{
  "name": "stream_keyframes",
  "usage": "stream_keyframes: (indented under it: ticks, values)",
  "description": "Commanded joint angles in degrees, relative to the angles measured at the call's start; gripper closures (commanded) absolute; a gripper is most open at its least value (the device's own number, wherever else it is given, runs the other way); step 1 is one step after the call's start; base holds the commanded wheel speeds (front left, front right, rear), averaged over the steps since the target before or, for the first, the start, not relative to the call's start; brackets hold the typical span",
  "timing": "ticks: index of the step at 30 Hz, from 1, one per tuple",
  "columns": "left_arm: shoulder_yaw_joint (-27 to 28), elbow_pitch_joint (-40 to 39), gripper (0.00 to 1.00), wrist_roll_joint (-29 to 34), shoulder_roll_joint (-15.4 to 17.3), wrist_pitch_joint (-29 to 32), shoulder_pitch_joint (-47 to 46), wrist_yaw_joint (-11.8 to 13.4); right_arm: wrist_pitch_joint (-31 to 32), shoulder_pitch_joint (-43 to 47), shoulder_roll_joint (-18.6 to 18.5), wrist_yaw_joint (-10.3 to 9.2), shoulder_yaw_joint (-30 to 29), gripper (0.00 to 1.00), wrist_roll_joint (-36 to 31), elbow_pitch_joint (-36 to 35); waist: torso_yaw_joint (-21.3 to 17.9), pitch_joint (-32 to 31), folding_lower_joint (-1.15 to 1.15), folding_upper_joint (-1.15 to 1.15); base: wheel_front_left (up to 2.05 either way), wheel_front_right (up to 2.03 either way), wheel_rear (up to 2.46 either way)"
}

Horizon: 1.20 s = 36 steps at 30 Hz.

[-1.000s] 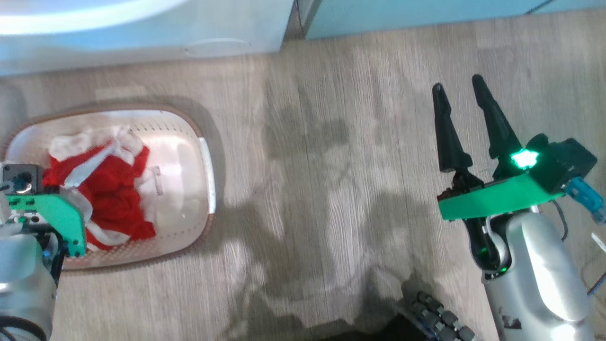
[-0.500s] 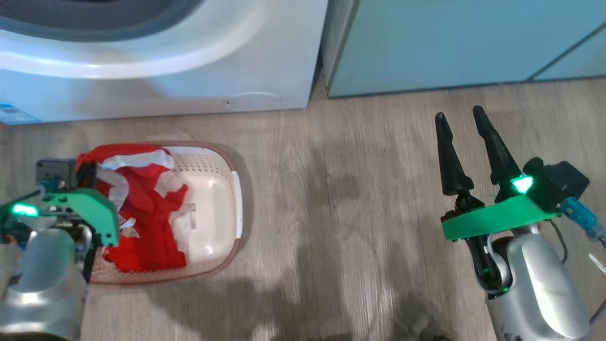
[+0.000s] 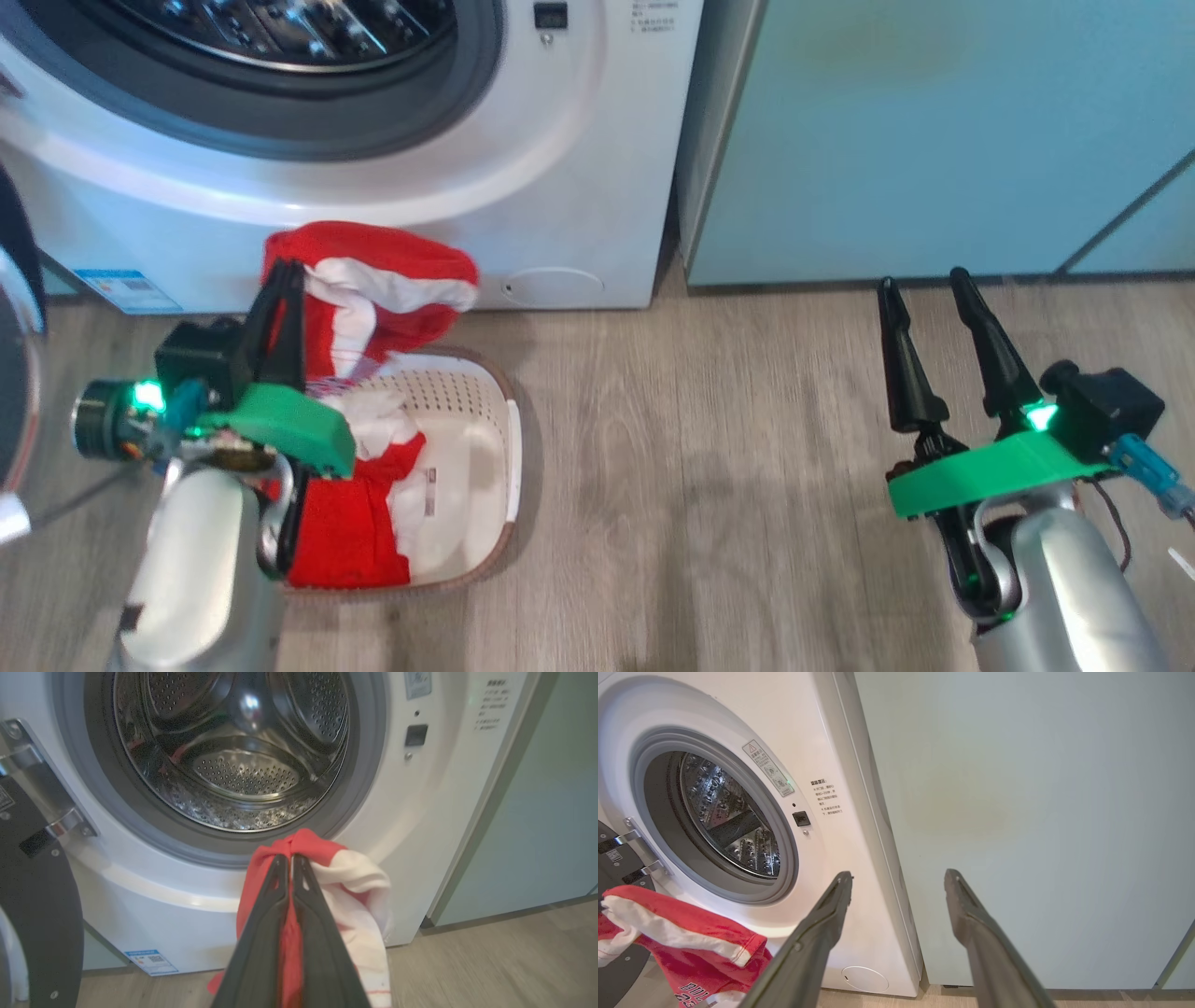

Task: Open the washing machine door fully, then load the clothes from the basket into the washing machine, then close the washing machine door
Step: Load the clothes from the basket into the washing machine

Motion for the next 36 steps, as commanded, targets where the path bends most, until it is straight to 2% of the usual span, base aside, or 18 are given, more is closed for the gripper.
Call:
stream_keyframes:
  ticks: [1, 11, 18, 26, 36]
  values:
    - [2.59, -2.96, 1.00, 0.46, 0.84, -0.72, -0.31, -0.23, -0.52, -0.06, -0.11, 0.00, 0.95, 0.00, -0.40, -1.70, 0.72, -1.62, 0.01, 0.00, 0.00, 0.00, 0.00]
    - [5.86, -18.08, 1.00, 0.79, -3.89, -0.72, 9.38, -3.75, -0.52, 2.85, -0.11, 0.00, 0.70, 0.00, -0.98, -1.28, 0.79, -7.82, 0.01, 0.00, 0.00, 0.00, 0.00]
    - [5.22, -25.17, 1.00, 1.73, -4.89, -0.72, 15.65, -4.15, -0.52, 5.11, -0.11, 0.00, 0.45, 0.00, -1.31, -1.48, 0.10, -10.92, 0.01, 0.00, 0.00, 0.00, 0.00]
    - [3.63, -24.61, 1.00, -2.42, -5.03, -0.72, 18.67, -4.01, -0.52, 6.21, -0.11, 0.00, -0.09, 0.00, -1.50, -1.90, 0.20, -11.62, 0.01, 0.00, 0.00, 0.00, 0.00]
    - [3.33, -23.06, 1.00, -3.68, -5.04, -0.72, 18.35, -3.84, -0.52, 6.17, -0.11, 0.00, -0.53, 0.00, -1.25, -2.06, 0.37, -11.43, 0.01, 0.00, 0.00, 0.00, 0.00]
